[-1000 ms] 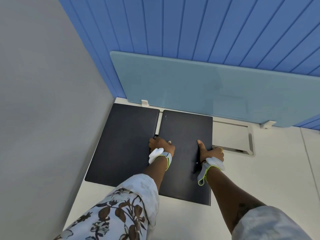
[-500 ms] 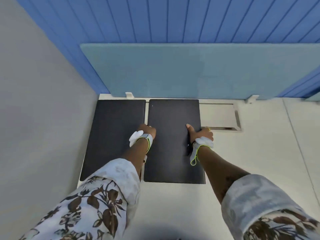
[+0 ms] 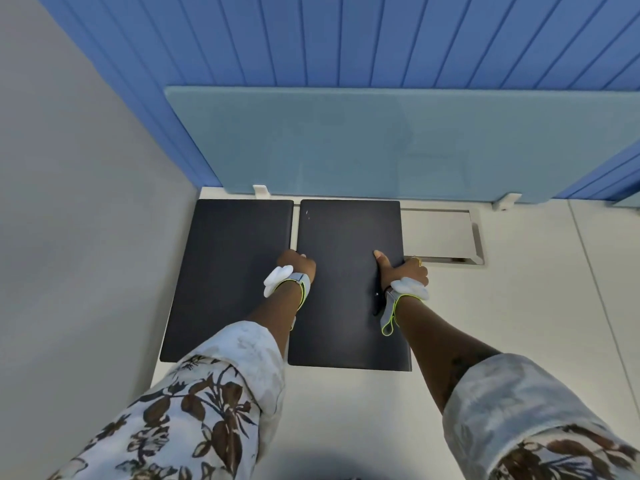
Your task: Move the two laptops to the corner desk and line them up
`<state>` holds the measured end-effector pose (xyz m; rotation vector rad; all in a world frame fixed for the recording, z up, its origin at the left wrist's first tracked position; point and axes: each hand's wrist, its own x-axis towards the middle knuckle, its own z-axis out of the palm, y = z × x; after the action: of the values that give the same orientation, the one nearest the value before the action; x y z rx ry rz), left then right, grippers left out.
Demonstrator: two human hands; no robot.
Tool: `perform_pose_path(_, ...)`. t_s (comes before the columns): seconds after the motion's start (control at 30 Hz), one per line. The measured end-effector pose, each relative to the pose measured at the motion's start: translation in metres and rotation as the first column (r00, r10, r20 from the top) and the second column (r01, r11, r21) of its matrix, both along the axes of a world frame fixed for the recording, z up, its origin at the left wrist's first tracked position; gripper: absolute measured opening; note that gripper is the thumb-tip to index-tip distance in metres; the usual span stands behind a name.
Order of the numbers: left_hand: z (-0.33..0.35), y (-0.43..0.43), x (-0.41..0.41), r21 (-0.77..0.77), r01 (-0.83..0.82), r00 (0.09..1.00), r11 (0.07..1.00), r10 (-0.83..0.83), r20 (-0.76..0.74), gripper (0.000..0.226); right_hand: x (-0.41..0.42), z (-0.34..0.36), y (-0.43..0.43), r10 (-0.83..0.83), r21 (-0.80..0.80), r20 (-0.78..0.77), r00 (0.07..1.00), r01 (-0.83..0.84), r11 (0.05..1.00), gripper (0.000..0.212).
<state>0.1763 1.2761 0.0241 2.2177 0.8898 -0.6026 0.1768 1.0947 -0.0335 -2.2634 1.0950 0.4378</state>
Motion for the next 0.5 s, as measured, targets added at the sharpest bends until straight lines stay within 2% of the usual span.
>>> perform_pose_path(0.4,-0.002,-0.005,-0.002,0.010,-0.025,1.000,1.000,0.025,0.008,0.038,-0.002,0.004,0.002,0.006,-0.027,-0.017,1.000,-0.007,1.000,0.092)
perform_pose_path(0.5,-0.003,-0.009,-0.001,0.048,-0.074,0.997,0.996,0.074,-0.001,0.047,-0.004,0.012,0.004,0.040,-0.059,-0.026,0.999,-0.041,0.997,0.090)
